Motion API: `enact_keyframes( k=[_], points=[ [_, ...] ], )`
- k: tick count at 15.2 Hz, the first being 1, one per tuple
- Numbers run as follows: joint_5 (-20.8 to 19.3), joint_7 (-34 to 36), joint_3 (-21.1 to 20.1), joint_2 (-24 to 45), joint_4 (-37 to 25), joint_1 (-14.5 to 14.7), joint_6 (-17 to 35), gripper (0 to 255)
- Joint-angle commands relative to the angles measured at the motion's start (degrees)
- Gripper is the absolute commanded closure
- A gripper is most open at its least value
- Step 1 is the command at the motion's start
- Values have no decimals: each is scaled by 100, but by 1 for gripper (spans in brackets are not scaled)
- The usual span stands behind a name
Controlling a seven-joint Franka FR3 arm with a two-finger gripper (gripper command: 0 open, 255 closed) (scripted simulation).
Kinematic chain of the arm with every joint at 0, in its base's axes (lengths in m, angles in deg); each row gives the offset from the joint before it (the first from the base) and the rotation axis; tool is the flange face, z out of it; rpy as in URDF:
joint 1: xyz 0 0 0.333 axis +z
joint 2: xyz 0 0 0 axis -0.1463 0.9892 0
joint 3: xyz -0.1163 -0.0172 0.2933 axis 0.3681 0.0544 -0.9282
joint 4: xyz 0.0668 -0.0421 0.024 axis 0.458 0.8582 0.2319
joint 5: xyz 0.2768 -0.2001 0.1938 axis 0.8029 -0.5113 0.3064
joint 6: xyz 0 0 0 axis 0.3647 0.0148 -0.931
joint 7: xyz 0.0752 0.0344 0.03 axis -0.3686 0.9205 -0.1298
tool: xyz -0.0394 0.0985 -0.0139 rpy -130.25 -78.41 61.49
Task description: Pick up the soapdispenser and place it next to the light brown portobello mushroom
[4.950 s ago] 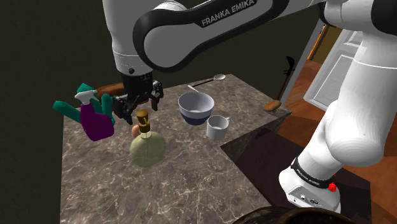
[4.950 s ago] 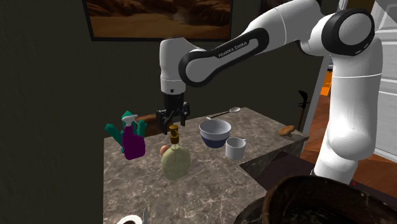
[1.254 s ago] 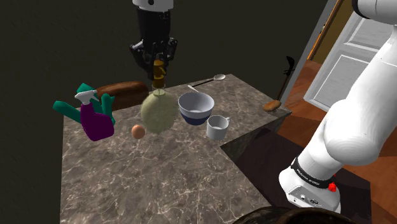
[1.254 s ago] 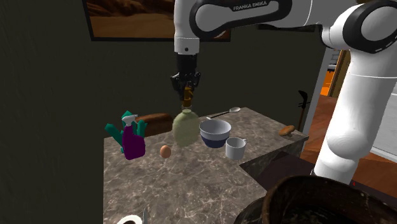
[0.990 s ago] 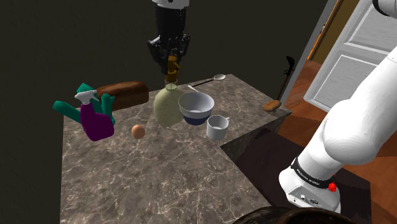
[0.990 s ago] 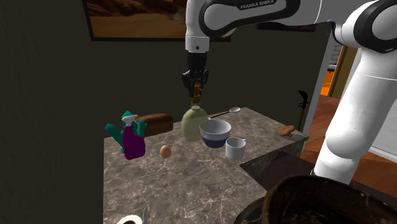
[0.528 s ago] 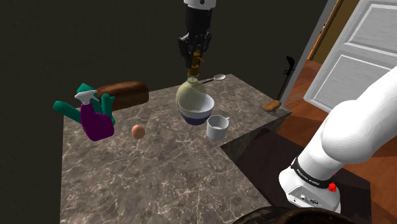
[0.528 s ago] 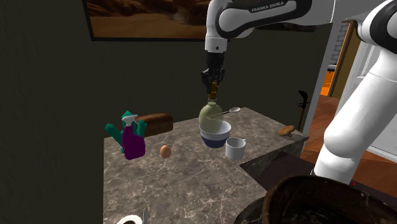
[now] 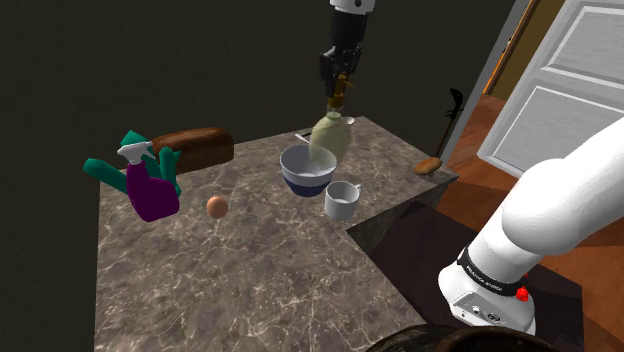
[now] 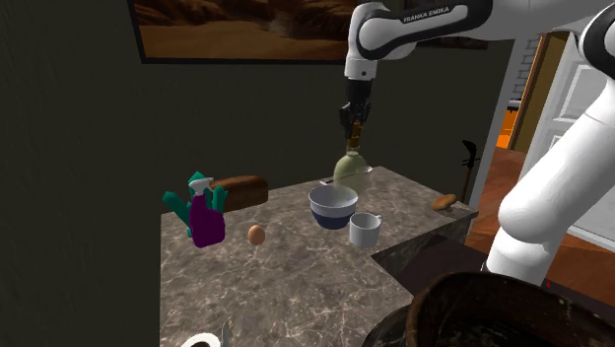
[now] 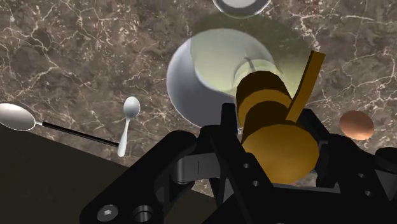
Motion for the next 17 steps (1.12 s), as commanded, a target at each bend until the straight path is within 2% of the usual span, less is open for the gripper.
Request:
enact_keyframes(
  k=[1, 9, 17],
  points=[
    [-35, -282, 187, -34, 44, -98, 6, 255],
    [-207, -1401, 956, -38, 67, -514, 2, 255],
    [-331, -2513, 1698, 343, -320, -928, -15, 255]
  ],
)
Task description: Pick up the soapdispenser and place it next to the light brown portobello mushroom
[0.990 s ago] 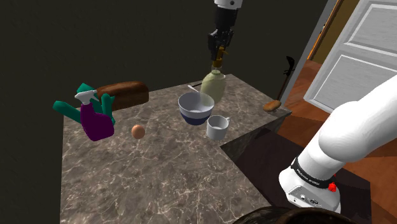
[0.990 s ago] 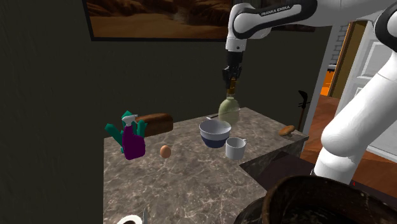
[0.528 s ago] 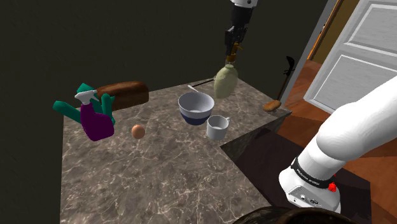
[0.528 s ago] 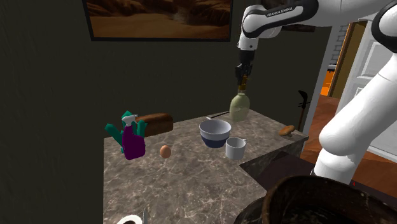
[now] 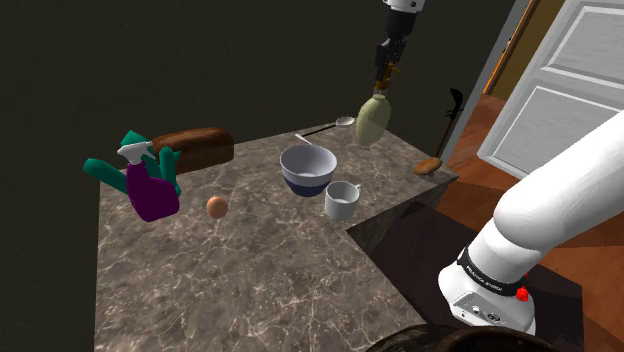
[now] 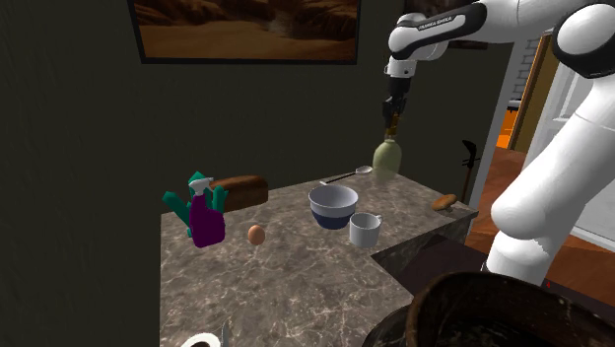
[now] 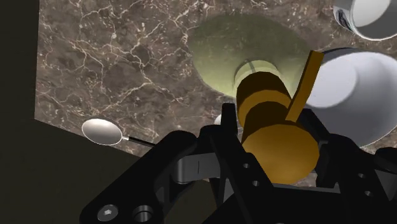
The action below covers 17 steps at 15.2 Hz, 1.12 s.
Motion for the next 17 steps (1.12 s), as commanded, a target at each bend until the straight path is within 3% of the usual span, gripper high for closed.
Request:
enact_keyframes(
  k=[1, 9, 17],
  points=[
    [-21, -309, 195, 99, -97, -111, 6, 255],
    [80, -1437, 884, 897, -965, -518, -92, 255],
    [495, -2577, 1455, 2083, -2340, -1043, -386, 255]
  ],
)
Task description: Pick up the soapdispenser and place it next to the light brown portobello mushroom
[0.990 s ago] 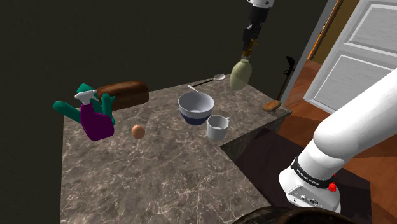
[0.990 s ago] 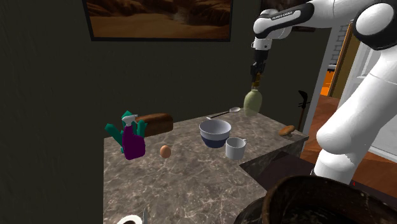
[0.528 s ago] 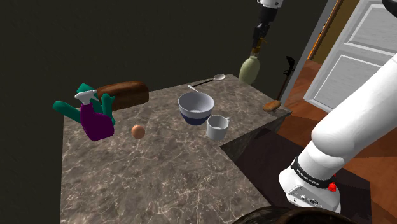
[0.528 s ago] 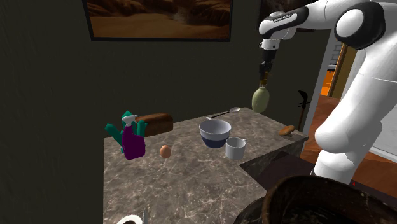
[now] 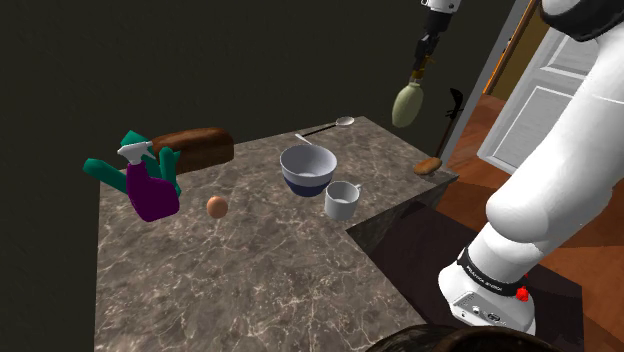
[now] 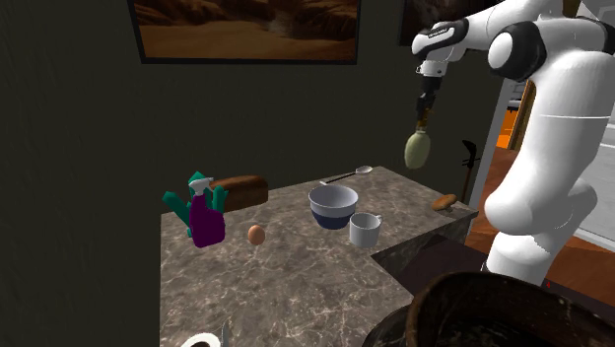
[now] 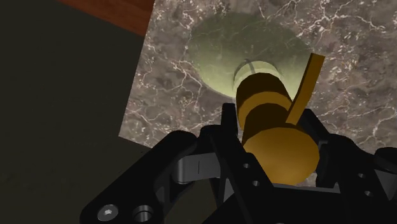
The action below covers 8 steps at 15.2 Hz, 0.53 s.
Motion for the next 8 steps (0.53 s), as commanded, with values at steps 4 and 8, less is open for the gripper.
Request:
enact_keyframes(
  k=[4, 8],
  points=[
    [390, -672, 252, 921, -1168, -453, -346, 255],
    [775, -1134, 353, 1833, -2421, -978, -782, 255]
  ],
)
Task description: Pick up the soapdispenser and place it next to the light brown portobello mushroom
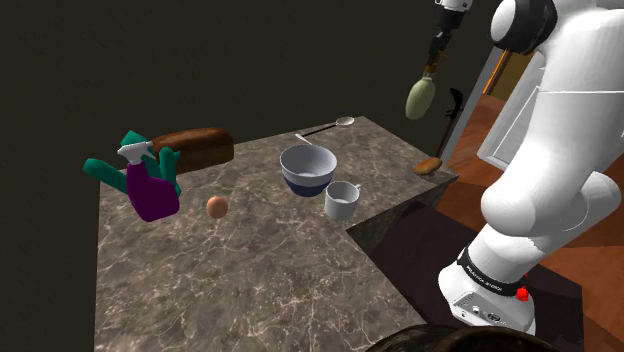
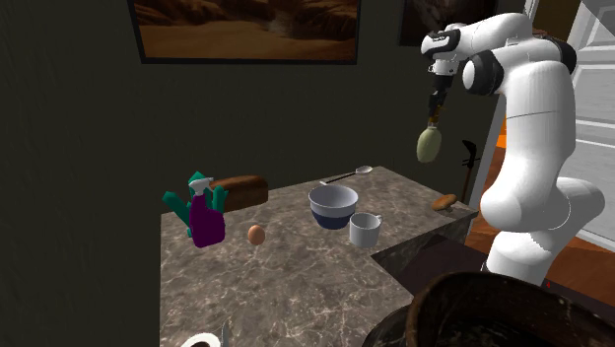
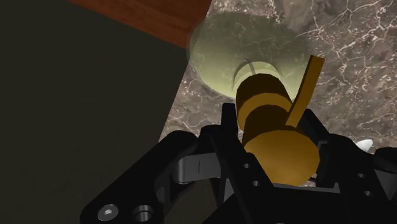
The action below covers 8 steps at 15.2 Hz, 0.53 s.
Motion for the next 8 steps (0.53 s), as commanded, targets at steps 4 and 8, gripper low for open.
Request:
enact_keyframes(
  k=[4, 8],
  points=[
    [129, -191, 14, 314, -187, -183, 94, 255],
    [107, -212, 12, 240, 235, -123, 442, 255]
  ],
)
